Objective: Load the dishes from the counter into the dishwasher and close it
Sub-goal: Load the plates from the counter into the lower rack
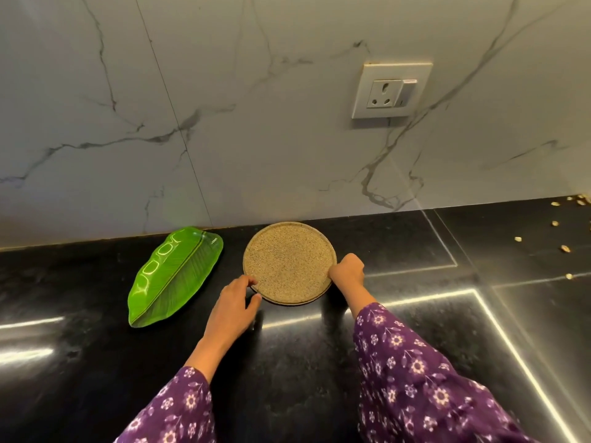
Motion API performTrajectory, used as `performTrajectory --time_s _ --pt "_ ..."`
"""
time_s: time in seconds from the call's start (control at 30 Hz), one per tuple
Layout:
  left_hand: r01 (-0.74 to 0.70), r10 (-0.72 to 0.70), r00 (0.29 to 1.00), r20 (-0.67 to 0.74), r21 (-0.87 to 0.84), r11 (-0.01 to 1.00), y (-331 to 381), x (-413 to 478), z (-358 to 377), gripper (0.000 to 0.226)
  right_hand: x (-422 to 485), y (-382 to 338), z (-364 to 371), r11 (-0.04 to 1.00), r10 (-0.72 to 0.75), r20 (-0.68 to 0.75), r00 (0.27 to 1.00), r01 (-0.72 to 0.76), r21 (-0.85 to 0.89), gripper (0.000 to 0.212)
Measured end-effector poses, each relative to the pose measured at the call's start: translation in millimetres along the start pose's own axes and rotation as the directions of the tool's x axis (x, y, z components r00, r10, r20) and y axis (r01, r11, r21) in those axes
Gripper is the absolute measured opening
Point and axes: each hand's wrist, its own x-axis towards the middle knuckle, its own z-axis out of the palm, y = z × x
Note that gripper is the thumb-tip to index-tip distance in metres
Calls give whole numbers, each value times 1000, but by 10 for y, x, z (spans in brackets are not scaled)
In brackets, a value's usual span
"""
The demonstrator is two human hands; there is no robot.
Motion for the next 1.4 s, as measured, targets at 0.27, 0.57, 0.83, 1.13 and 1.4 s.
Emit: performTrajectory --time_s 0.27,0.57,0.83,1.13,1.4 --pt "-52 53 998 29 -32 998 299 3 6 26 10 336 -387 958 -2 30 1000 -7 287 12" --pt "-379 390 906 163 -100 920 1616 -241 696 25 -785 1785 -2070 871 -4 -452 892 225 437 8" --pt "-696 734 508 450 -288 658 3122 -1523 2033 25 -2796 3893 -3412 872 344 -799 494 146 466 18" --pt "-720 837 -41 545 -597 354 4290 -4145 3093 20 -5530 5793 -3612 857 515 -843 155 -99 506 10" --pt "-606 760 -498 417 -794 38 4586 -6210 3440 17 -7373 6902 -3005 628 705 -694 -148 -325 707 24"
